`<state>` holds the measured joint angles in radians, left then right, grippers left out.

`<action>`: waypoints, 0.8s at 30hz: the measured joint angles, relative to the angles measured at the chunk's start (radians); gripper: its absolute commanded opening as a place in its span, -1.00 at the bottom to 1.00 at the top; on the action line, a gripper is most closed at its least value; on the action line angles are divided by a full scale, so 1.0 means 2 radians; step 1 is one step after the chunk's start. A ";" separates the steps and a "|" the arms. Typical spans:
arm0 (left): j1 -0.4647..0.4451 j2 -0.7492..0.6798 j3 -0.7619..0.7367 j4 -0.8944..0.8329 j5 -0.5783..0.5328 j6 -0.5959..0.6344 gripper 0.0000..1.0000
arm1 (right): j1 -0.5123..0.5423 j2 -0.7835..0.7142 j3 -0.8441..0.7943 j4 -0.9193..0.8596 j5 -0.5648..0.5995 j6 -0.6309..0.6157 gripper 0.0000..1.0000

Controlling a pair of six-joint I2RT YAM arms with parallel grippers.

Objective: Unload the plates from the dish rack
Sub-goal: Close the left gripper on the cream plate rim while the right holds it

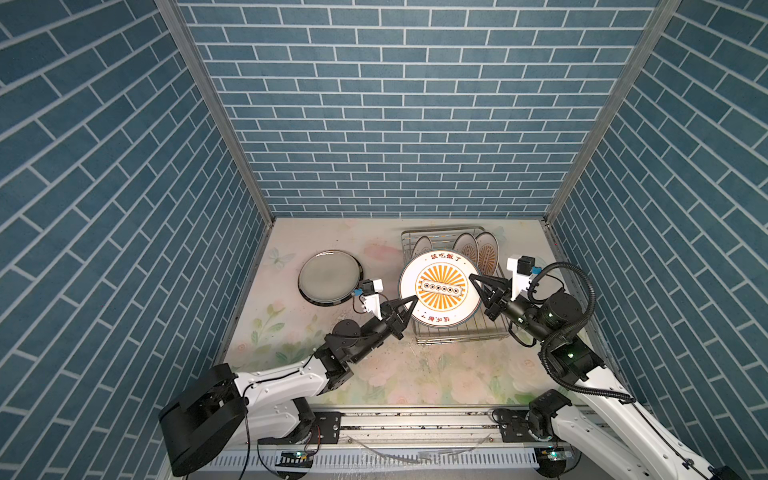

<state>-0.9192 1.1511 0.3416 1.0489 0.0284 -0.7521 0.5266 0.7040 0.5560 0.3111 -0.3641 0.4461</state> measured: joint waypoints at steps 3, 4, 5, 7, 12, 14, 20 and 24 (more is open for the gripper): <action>0.001 0.003 0.000 0.002 -0.001 -0.003 -1.00 | -0.001 0.005 0.000 0.003 0.000 0.001 -0.75; 0.001 0.005 0.000 0.003 -0.001 -0.004 -1.00 | -0.001 0.006 0.000 0.004 0.001 0.001 -0.68; 0.001 0.007 0.001 0.005 0.000 -0.003 -1.00 | -0.002 0.008 0.000 0.003 0.003 0.001 -0.60; -0.001 0.011 0.001 0.006 0.003 -0.001 -1.00 | -0.002 0.012 0.000 0.001 0.005 0.003 -0.30; -0.002 0.021 0.002 -0.008 0.006 0.002 -1.00 | 0.000 0.010 0.000 -0.001 -0.001 0.011 0.65; -0.002 0.022 0.002 -0.016 0.005 0.002 -1.00 | 0.000 0.008 0.000 -0.003 -0.003 0.011 0.82; -0.002 0.020 -0.002 -0.017 0.005 0.002 -1.00 | 0.001 0.006 0.005 -0.033 0.003 0.010 0.98; -0.002 0.000 -0.013 -0.025 -0.004 0.002 -1.00 | 0.001 0.013 0.014 -0.053 0.007 0.010 0.98</action>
<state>-0.9234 1.1519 0.3164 0.9981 0.0212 -0.7486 0.5289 0.7307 0.5838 0.2047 -0.3504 0.4667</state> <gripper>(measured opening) 0.101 0.989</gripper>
